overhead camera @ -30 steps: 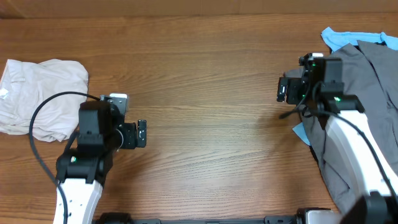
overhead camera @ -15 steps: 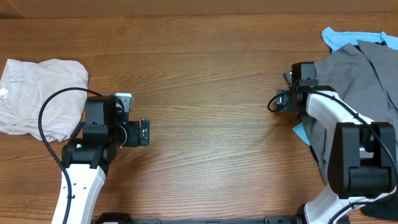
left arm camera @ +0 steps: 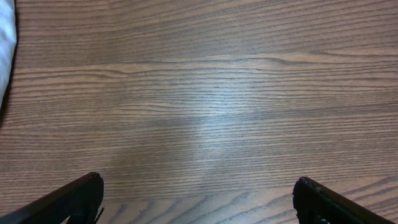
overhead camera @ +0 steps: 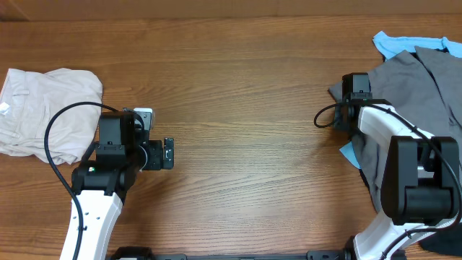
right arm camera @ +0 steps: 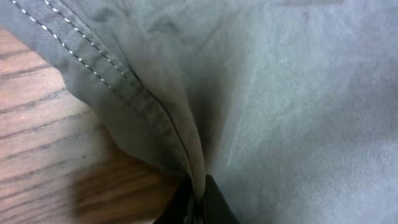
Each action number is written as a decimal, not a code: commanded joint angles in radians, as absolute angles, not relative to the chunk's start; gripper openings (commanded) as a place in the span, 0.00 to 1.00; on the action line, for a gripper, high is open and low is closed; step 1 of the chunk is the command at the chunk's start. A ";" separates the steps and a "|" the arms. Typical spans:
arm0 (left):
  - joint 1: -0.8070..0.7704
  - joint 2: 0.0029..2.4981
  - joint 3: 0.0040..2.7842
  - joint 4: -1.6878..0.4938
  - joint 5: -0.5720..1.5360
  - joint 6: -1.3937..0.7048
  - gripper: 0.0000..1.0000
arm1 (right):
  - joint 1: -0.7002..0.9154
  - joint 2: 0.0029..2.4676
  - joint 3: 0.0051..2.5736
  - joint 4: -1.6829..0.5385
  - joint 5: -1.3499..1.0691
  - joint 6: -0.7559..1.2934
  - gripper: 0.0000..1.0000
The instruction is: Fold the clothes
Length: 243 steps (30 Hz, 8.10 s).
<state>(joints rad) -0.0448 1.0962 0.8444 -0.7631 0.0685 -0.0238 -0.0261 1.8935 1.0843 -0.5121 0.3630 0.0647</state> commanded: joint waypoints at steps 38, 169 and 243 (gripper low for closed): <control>-0.038 1.099 0.867 -0.763 0.080 -0.042 1.00 | 0.159 1.732 1.697 -1.122 -0.092 0.053 0.53; 0.274 1.675 1.609 -1.238 0.206 -0.364 0.96 | -0.092 1.749 1.350 -1.040 -0.294 0.100 0.04; -0.138 1.681 1.426 -1.187 0.199 -0.389 1.00 | 0.117 2.140 1.570 -0.889 -0.190 0.187 0.04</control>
<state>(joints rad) -0.1314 1.6814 1.4311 -1.1797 0.1970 -0.3744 0.1192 2.1254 1.5650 -0.8597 -0.3031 0.1497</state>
